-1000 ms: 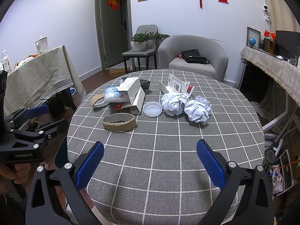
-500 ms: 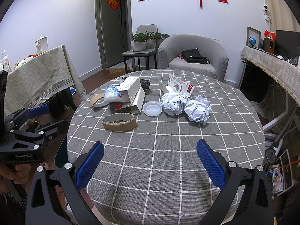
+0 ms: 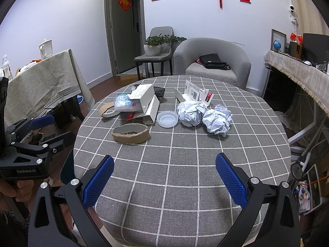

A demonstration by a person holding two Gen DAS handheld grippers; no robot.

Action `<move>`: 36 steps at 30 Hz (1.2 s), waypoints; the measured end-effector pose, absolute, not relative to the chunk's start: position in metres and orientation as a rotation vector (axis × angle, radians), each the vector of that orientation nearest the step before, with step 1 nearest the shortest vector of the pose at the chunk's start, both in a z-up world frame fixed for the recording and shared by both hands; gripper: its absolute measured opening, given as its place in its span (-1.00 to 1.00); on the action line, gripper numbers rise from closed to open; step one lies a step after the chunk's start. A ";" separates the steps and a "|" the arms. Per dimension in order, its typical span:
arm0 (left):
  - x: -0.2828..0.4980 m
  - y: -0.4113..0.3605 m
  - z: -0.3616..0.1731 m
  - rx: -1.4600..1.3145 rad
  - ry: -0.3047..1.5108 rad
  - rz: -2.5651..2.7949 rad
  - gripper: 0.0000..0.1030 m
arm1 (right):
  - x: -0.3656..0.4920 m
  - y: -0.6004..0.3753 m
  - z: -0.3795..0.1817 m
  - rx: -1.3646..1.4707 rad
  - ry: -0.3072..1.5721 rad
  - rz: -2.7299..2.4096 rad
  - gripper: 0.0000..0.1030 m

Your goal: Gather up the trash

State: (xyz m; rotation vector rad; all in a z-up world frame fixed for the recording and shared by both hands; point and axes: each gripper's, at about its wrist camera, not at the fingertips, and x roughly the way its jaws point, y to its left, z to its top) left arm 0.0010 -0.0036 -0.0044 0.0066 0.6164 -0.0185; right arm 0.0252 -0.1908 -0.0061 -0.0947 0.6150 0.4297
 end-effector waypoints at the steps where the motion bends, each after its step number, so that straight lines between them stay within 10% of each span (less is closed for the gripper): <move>1: 0.002 -0.003 -0.005 0.006 0.616 -0.020 0.93 | 0.025 -0.191 -0.006 -0.096 0.614 0.425 0.94; 16: 0.005 -0.007 0.001 0.007 0.596 -0.100 0.92 | 0.031 -0.210 -0.002 -0.084 0.624 0.447 0.94; 29: 0.036 -0.035 -0.017 0.072 0.671 -0.250 0.29 | 0.053 -0.232 0.000 -0.044 0.635 0.468 0.88; 36: 0.055 -0.031 -0.024 0.044 0.693 -0.311 0.27 | 0.068 -0.240 0.000 -0.033 0.648 0.467 0.88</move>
